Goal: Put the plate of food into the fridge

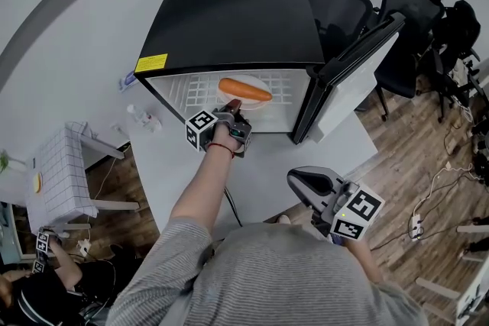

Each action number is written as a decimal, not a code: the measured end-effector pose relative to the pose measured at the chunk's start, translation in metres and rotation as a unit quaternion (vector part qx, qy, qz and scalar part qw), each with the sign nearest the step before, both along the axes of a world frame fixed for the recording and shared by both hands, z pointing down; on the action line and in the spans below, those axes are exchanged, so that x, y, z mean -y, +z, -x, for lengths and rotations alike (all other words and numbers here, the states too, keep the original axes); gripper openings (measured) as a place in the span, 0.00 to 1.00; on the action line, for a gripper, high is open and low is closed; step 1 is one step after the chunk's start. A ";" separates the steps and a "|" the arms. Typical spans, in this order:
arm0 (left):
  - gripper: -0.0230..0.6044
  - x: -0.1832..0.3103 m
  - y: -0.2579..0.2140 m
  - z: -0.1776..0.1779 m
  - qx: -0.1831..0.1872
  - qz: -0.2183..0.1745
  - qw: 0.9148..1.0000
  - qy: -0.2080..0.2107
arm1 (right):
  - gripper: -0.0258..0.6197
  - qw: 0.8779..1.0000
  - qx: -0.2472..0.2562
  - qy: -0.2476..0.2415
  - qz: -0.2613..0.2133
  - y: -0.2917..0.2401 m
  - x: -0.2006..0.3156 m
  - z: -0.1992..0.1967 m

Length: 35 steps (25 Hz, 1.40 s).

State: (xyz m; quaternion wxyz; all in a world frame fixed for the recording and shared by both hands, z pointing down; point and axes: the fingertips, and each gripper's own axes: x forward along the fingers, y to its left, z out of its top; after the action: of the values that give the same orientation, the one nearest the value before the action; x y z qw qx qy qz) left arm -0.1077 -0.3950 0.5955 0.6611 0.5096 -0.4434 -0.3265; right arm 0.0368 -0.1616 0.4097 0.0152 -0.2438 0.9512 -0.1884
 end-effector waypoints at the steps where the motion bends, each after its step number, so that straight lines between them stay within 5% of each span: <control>1: 0.10 0.000 0.000 0.000 0.000 0.001 1.000 0.000 | 0.07 1.000 0.000 0.001 0.001 0.000 0.000 -0.001; 8: 0.11 -0.001 -0.005 -0.001 0.019 -0.015 1.000 0.011 | 0.07 1.000 0.003 -0.001 0.001 -0.002 0.000 0.000; 21: 0.39 -0.002 -0.014 -0.006 0.026 -0.043 0.998 0.046 | 0.07 1.000 0.003 0.004 0.000 -0.003 -0.003 -0.003; 35: 0.37 -0.026 -0.009 -0.012 0.030 -0.037 0.997 0.067 | 0.07 1.000 0.004 0.000 0.000 -0.002 -0.009 0.000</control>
State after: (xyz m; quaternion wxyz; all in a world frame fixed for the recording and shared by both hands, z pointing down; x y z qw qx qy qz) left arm -0.0954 -0.3689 0.5866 0.6485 0.5717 -0.4155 -0.2828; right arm 0.0372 -0.1522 0.4075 0.0191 -0.2429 0.9512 -0.1893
